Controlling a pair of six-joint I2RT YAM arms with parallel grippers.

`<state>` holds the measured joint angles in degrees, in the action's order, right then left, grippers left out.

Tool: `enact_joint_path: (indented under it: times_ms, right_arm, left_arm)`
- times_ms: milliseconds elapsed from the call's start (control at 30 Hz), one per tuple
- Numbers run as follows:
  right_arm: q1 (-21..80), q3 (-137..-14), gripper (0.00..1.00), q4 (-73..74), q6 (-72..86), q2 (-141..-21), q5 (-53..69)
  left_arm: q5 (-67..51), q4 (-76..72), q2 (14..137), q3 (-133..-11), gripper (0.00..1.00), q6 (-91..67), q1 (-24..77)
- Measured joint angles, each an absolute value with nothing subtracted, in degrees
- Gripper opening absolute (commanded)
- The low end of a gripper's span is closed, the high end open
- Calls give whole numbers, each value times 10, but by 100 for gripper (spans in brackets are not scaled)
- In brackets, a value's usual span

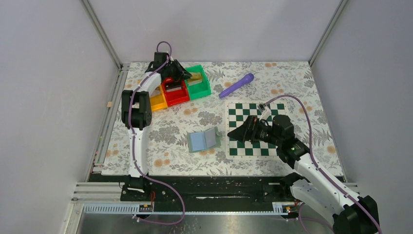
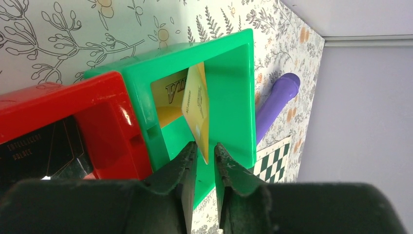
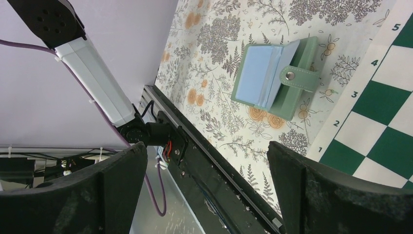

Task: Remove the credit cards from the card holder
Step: Place the credit card in the storage box.

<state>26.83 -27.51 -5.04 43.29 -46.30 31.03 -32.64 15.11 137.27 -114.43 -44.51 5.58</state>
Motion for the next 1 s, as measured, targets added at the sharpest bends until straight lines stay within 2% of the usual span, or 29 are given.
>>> enact_joint_path:
  times_ms: [267,467,633,867,1000]
  right_arm:
    - [268,-280,100,-50,433,-465,310]
    - [268,-280,99,-50,433,-466,310]
    - [268,-289,99,-35,425,-467,310]
    - [268,-291,100,-15,410,-471,305]
    - [268,-291,94,12,403,-480,291]
  left_arm:
    - [-332,137,1373,-1147,35,-456,55]
    - [-339,128,1373,-1148,37,-469,47]
    - [-350,111,1363,-1143,43,-481,41]
    - [-369,98,1281,-1098,45,-485,35]
    - [-373,96,1194,-1024,44,-486,33]
